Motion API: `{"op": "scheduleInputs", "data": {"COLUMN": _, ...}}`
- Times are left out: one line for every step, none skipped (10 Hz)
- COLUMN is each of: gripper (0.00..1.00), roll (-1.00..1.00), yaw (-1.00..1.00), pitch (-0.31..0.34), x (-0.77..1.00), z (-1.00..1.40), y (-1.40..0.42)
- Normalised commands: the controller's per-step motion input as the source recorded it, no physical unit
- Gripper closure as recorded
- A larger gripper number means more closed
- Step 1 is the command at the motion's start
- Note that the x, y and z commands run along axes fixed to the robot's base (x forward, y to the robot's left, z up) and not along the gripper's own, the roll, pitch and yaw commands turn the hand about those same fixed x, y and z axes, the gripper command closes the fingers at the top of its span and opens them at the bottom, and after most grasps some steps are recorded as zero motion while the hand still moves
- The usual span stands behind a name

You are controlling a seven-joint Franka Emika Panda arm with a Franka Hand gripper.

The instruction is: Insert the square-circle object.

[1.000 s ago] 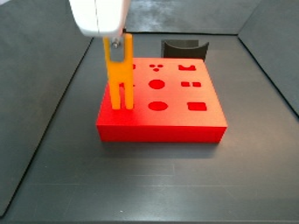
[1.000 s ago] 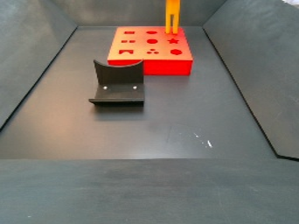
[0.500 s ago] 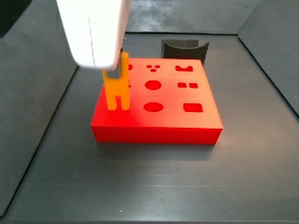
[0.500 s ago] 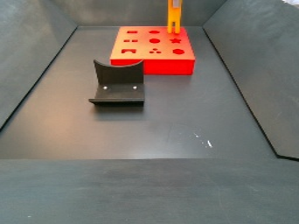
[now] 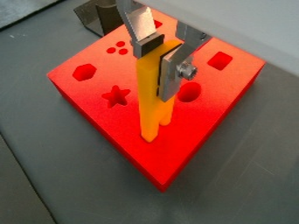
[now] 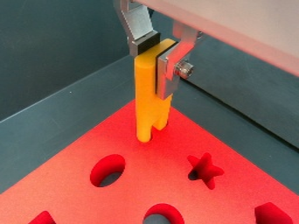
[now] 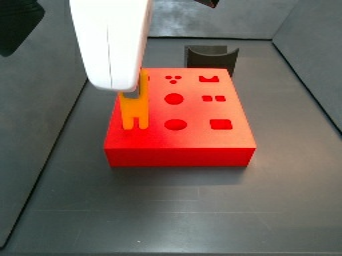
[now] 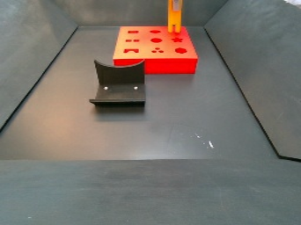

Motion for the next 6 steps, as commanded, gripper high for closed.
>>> {"op": "scheduleInputs", "data": {"gripper": 1.00, "roll": -0.27, "yaw": 0.00, "pitch": -0.026, "x": -0.01, "z": -0.64, "y": 0.12}}
{"op": "scheduleInputs", "data": {"gripper": 1.00, "roll": -0.09, "yaw": -0.08, "pitch": -0.044, "x": 0.00, "z": -0.74, "y": 0.20}}
{"op": "scheduleInputs", "data": {"gripper": 1.00, "roll": -0.02, "yaw": -0.18, "pitch": -0.166, "x": 0.00, "z": -0.85, "y": 0.03}}
{"op": "scheduleInputs", "data": {"gripper": 1.00, "roll": 0.01, "yaw": -0.12, "pitch": -0.199, "x": 0.00, "z": -0.65, "y": -0.04}}
{"op": "scheduleInputs", "data": {"gripper": 1.00, "roll": 0.01, "yaw": 0.00, "pitch": 0.000, "x": 0.00, "z": 0.00, "y": 0.00}}
{"op": "scheduleInputs", "data": {"gripper": 1.00, "roll": 0.05, "yaw": 0.00, "pitch": 0.000, "x": 0.00, "z": 0.00, "y": 0.01}}
